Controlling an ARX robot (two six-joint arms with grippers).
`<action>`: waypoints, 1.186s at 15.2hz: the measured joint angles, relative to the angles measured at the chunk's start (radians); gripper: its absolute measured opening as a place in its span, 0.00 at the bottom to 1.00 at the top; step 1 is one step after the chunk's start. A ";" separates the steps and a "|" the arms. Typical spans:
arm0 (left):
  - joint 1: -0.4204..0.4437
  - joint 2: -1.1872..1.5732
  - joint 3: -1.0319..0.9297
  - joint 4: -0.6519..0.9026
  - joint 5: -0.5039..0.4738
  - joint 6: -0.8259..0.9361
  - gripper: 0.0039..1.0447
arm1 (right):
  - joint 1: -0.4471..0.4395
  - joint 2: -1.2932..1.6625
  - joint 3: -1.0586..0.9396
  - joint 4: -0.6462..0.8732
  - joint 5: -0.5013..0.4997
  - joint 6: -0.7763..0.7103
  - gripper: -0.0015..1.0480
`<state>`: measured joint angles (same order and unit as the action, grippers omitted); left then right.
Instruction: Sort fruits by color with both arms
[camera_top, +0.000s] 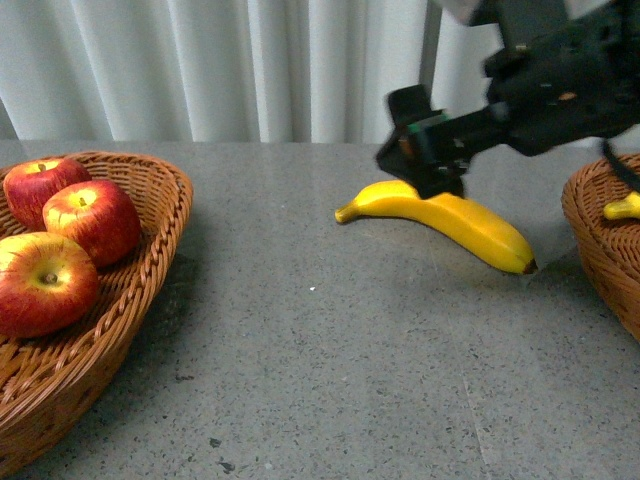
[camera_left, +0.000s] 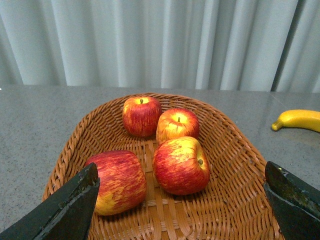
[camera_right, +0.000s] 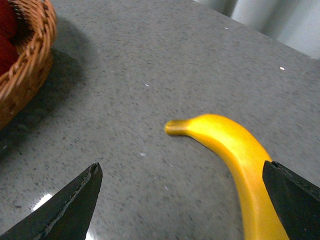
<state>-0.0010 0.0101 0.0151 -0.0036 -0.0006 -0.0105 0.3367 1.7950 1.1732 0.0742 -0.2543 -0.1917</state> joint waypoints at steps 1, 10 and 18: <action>0.000 0.000 0.000 0.000 0.000 0.000 0.94 | 0.026 0.054 0.073 -0.020 0.011 0.003 0.94; 0.000 0.000 0.000 0.000 0.000 0.000 0.94 | -0.042 0.297 0.391 -0.254 0.044 -0.098 0.94; 0.000 0.000 0.000 0.000 0.000 0.000 0.94 | -0.079 0.390 0.451 -0.355 0.071 -0.203 0.94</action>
<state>-0.0010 0.0101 0.0151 -0.0036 -0.0006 -0.0105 0.2577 2.1853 1.6241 -0.2806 -0.1829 -0.3943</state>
